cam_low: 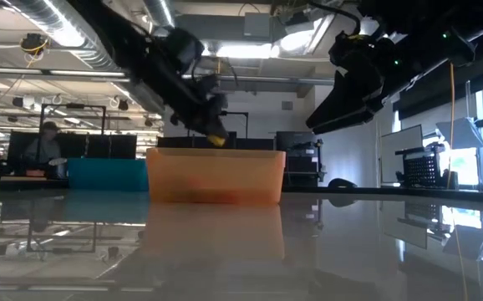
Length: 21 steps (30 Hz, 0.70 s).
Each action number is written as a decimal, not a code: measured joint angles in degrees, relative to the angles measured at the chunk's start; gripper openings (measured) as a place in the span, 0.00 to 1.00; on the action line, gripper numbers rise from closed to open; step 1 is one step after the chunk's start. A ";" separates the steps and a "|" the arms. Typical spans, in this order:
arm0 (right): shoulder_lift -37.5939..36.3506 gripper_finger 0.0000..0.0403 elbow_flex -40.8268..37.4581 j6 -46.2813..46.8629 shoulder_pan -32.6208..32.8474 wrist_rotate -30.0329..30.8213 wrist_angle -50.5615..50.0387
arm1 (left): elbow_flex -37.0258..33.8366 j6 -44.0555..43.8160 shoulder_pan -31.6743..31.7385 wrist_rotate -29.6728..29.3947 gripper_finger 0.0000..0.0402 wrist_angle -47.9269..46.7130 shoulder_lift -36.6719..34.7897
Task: Sort blocks by size
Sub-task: Put the yellow square block into the yellow bin
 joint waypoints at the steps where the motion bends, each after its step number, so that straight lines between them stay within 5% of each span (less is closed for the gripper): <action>1: 0.02 0.68 0.00 -0.02 0.00 0.02 0.21 | 0.00 -0.02 0.75 0.13 0.33 1.55 1.31; 10: 0.00 0.68 0.00 -1.38 0.00 0.72 1.96 | 1.31 0.07 5.47 0.82 0.35 7.98 6.97; 21: 0.00 0.68 0.00 -1.38 0.00 0.48 1.84 | 1.36 0.59 5.22 1.46 0.55 4.06 4.37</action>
